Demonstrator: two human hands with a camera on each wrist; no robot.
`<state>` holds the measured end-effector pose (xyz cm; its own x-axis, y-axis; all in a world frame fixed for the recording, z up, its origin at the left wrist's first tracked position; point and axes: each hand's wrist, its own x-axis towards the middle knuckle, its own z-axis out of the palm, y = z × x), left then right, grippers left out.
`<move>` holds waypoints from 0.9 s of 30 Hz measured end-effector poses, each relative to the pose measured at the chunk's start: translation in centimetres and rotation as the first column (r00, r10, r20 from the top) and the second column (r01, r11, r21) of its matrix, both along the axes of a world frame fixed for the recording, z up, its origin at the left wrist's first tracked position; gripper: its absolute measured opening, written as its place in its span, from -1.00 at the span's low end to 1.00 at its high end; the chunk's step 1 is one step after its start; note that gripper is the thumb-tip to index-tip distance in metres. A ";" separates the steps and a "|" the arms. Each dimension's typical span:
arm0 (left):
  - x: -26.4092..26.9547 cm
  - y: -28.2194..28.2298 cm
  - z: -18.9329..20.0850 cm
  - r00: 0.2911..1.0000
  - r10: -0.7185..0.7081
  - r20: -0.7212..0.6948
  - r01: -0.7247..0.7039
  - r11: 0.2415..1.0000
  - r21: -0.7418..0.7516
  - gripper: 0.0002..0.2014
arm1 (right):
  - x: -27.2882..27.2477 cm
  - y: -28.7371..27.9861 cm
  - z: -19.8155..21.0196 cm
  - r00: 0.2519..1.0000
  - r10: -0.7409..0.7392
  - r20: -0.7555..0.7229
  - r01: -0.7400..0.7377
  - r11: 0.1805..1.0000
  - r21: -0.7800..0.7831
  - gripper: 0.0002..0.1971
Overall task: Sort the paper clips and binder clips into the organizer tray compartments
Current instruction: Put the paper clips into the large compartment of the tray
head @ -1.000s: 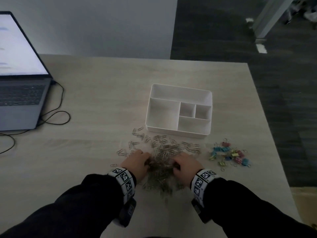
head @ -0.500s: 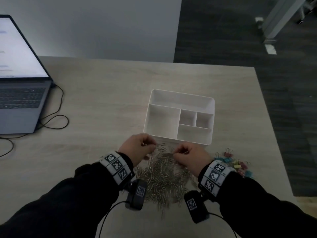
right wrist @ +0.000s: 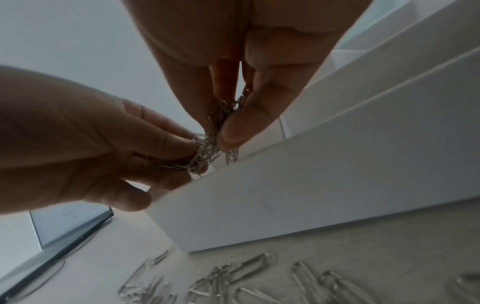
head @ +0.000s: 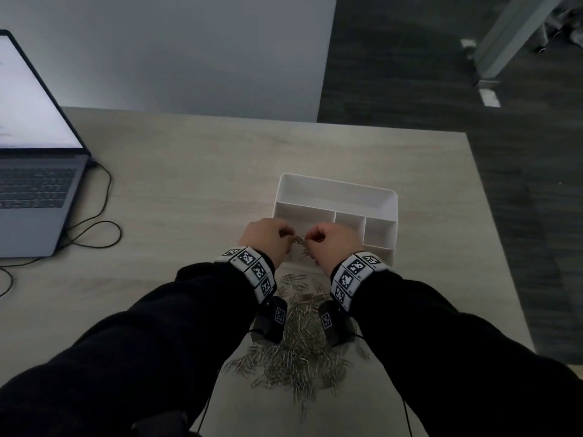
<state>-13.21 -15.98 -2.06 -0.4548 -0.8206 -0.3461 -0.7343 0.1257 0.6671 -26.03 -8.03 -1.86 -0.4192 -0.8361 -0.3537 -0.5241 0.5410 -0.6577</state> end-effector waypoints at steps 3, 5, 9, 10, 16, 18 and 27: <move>-0.1 0.0 0.2 0.995 -0.074 0.063 0.076 0.997 -0.025 -0.79 | 0.1 -0.5 0.5 0.989 0.102 -0.103 -0.094 0.992 0.084 -0.82; -0.1 0.0 0.5 0.991 -0.104 0.084 0.107 0.994 -0.033 -0.75 | 0.2 -0.6 0.8 0.979 0.142 -0.148 -0.125 0.985 0.119 -0.75; 0.9 -0.2 0.6 0.997 -0.071 -0.013 0.071 0.997 -0.002 -0.77 | 0.1 0.3 1.3 0.981 0.148 -0.122 -0.144 0.989 0.038 -0.75; 1.5 -0.3 0.6 0.997 -0.022 -0.073 0.023 1.000 0.011 -0.79 | 0.0 0.8 1.3 0.982 0.145 -0.123 -0.146 0.989 -0.004 -0.76; 6.4 -1.1 -1.3 0.978 0.199 -0.068 -0.203 0.978 -0.054 -0.81 | -4.0 6.6 -0.6 0.944 -0.221 -0.245 0.171 0.963 -0.209 -0.77; 7.6 -1.2 -2.4 0.990 0.132 0.044 -0.129 0.990 -0.064 -0.66 | -5.3 8.2 -1.4 0.882 -0.413 -0.228 0.361 0.902 -0.238 -0.61; 7.8 3.5 -4.1 0.848 -0.302 0.436 0.364 0.929 -0.066 -0.31 | -5.9 9.2 -3.9 0.875 -0.480 -0.064 0.484 0.867 0.114 -0.79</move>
